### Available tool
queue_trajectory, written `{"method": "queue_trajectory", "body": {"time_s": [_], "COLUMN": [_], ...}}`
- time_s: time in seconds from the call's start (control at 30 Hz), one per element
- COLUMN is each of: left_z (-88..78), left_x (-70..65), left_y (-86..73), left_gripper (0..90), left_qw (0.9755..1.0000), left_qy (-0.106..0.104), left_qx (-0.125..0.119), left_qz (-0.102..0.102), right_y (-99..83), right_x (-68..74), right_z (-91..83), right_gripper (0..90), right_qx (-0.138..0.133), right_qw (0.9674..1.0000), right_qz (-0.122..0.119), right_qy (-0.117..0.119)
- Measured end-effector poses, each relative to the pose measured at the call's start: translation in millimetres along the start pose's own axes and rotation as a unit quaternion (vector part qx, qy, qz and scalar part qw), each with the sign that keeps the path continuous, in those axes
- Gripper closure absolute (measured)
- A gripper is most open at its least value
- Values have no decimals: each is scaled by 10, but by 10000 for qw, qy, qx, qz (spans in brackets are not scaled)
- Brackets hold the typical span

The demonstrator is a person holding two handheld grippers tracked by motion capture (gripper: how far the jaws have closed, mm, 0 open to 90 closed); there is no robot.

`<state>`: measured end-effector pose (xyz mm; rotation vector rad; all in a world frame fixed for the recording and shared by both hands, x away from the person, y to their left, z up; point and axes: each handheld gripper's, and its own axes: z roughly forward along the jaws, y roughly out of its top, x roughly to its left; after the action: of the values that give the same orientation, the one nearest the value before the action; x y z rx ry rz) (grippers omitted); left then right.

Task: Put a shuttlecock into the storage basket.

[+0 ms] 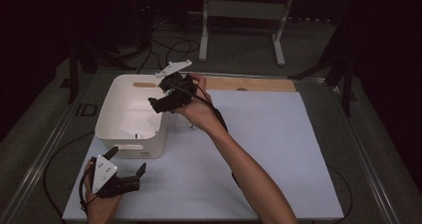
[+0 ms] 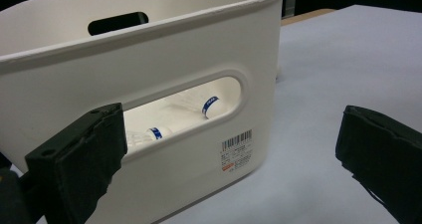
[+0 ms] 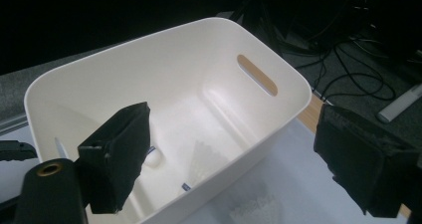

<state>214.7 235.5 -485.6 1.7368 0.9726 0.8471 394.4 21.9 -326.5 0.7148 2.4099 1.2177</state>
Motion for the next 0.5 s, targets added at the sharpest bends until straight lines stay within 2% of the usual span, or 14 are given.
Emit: {"method": "queue_trajectory", "body": {"time_s": [0.5], "left_z": [4], "left_x": [-1], "left_y": [0], "left_gripper": [2], "left_qw": [10000], "left_qy": [-7], "left_qx": [10], "left_qz": [2], "right_y": [-75], "right_x": [-107], "right_z": [-35], "right_gripper": [147], "right_qx": [-13], "right_qw": [9998], "right_qz": [108], "right_qy": [-145]}}
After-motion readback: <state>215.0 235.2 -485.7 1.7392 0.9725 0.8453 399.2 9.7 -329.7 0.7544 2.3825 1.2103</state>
